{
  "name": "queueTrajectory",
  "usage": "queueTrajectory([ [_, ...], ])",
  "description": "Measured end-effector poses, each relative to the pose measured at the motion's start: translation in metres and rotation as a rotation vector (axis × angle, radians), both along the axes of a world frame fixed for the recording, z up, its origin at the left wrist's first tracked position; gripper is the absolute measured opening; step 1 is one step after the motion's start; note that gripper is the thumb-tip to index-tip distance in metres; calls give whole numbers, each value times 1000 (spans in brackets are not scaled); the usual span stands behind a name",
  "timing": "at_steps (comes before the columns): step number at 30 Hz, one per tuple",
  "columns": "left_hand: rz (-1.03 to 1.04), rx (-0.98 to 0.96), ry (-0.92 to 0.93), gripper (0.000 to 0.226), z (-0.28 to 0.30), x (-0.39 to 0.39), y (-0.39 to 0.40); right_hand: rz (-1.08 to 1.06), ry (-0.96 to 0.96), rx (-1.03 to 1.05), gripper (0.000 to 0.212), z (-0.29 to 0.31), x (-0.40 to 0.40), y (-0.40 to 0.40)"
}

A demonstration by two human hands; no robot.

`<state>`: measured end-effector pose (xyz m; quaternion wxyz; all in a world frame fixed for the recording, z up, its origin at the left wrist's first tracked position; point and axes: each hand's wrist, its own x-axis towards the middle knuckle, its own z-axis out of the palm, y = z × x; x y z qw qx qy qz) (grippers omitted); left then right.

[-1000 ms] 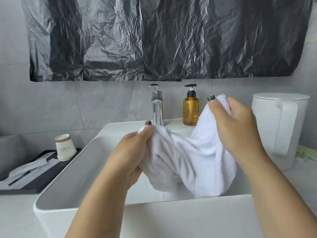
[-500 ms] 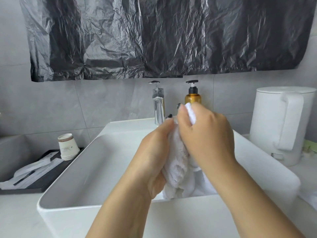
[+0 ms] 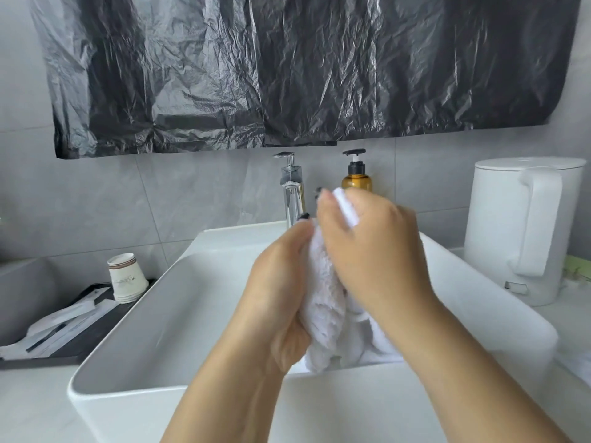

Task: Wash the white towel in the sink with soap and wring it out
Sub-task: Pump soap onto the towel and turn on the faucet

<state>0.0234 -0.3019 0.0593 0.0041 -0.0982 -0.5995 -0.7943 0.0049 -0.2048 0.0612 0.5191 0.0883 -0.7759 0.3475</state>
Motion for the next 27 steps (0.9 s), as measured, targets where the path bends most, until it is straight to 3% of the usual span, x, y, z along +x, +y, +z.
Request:
queueTrajectory([
  [5, -194, 111, -62, 35, -6, -4, 3, 76, -66, -108, 53, 3, -1, 11],
  [10, 32, 274, -28, 42, -10, -24, -16, -72, 14, 243, 30, -3, 28, -32],
  [13, 50, 429, -99, 20, -15, -28, -17, -99, 94, 268, 27, -10, 27, -43],
  [16, -96, 179, -46, 31, -8, -14, -7, -96, 73, 124, 38, -3, 16, -19],
  [18, -195, 47, -4, 23, -4, -1, 2, -111, 10, 70, 43, 3, 3, 3],
  [23, -143, 74, -117, 18, 3, 4, 12, -53, -91, -21, 47, 4, 4, 15],
  [25, -77, 166, -101, 30, 4, -1, 8, -47, -15, 51, 46, 2, 19, -5],
  [27, -16, 236, -67, 60, 5, -6, -1, -70, 88, 162, 40, -1, 33, -26],
])
